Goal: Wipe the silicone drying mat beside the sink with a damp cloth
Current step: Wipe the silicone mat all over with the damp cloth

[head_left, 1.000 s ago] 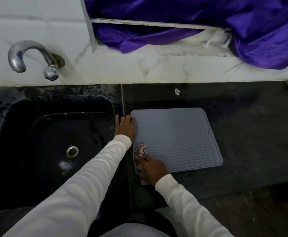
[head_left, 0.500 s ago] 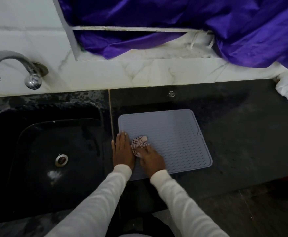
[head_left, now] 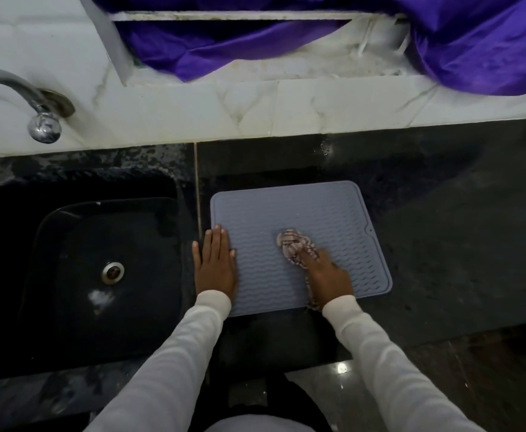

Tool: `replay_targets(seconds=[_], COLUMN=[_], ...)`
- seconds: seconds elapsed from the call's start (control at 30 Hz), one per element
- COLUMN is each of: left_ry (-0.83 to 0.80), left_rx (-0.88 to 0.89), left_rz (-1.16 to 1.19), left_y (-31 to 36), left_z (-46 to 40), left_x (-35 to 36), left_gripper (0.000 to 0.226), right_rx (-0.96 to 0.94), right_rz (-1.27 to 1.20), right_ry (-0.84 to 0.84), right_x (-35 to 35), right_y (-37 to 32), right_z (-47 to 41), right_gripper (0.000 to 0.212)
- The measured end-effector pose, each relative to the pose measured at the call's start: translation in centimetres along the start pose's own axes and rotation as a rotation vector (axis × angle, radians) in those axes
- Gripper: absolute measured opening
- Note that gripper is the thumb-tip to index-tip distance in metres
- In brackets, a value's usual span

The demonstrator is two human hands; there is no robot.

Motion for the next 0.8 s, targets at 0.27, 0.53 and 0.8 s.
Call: replay_targets(seconds=[0.27, 0.53, 0.8], left_ry=[-0.002, 0.000, -0.012], left_rx=[0.002, 0.001, -0.019], left_rz=[-0.009, -0.015, 0.006], left_y=[0.2, 0.2, 0.6], left_z=[0.2, 0.2, 0.1], left_x=[-0.2, -0.2, -0.4], left_gripper=[0.057, 0.058, 0.061], right_rx=[0.215, 0.313, 0.083], right_rz=[0.009, 0.033, -0.341], right_ry=[0.023, 0.124, 0.373], right_x=[-1.7, -3.7, -6.0], right_y=[8.8, 15.5, 0.7], right_z=[0.1, 0.8, -1.1], right_gripper=[0.058, 0.054, 0.046])
Point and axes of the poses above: each hand's wrist, its own z-axis away from the middle knuckle, its own x-axis out of the palm, y = z × x, the point moved 7 cm from there along -z, towards the middle knuckle, and after that the axes turned 3 degrees about z, right-handed, at the moved point
